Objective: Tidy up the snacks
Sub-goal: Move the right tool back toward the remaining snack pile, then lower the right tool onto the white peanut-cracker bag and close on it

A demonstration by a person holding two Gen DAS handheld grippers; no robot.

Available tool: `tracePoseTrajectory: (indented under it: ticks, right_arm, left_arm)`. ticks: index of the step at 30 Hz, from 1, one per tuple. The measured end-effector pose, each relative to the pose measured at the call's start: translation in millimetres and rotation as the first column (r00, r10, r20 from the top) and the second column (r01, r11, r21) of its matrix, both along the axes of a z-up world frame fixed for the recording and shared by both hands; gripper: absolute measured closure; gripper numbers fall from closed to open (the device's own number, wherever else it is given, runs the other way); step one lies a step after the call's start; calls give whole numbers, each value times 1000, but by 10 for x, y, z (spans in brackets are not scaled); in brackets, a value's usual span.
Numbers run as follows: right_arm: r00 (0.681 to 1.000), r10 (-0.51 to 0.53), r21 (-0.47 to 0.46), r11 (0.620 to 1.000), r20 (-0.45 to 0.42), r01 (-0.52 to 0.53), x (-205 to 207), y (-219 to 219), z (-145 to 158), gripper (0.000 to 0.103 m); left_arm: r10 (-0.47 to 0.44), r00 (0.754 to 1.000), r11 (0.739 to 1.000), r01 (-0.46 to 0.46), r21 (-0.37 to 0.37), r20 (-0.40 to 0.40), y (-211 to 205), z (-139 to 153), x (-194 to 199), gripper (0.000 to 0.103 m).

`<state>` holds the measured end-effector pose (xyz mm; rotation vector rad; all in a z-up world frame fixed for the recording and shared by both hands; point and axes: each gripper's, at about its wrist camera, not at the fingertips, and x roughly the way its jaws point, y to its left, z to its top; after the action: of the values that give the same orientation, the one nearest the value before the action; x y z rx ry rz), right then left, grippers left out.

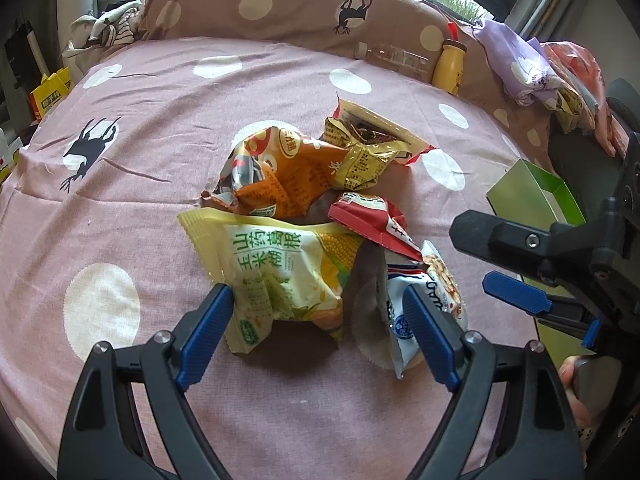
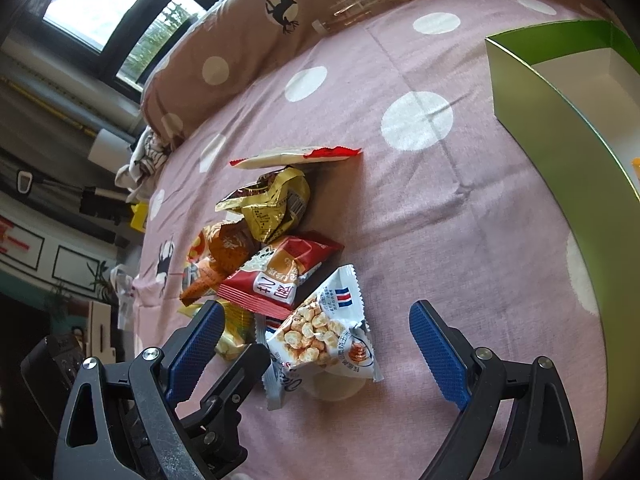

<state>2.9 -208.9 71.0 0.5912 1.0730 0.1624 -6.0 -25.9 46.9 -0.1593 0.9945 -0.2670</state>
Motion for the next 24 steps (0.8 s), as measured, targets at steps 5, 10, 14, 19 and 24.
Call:
tracePoseTrajectory:
  ticks: [5,10,14,19,24]
  right_arm:
    - [1000,-8,12,1000,11,8,-19,-38,23,9]
    - [1000,-12,41,999,29,11,-36,-85,46,9]
    - [999,-11,47,999,30,10,-35,-92,43,9]
    - [1000,9,47,999,24,-11,-26,-63,29,9]
    - [998,62,91,994,-2,-61,13,20,-77,9]
  left_arm:
    - [1,1000,1000,-1,-9,7,4,20,-5,16]
    - [-2,1000,1000,3,-22,20,8,45,-10,16]
    - [-6,1000,999,7,-45,24,24,65,-12,16]
    - [-32,999,997,34,-74,27,-8,91,-35,17]
    - [-65,997,994,69,-87,42,-87,121,-72,20]
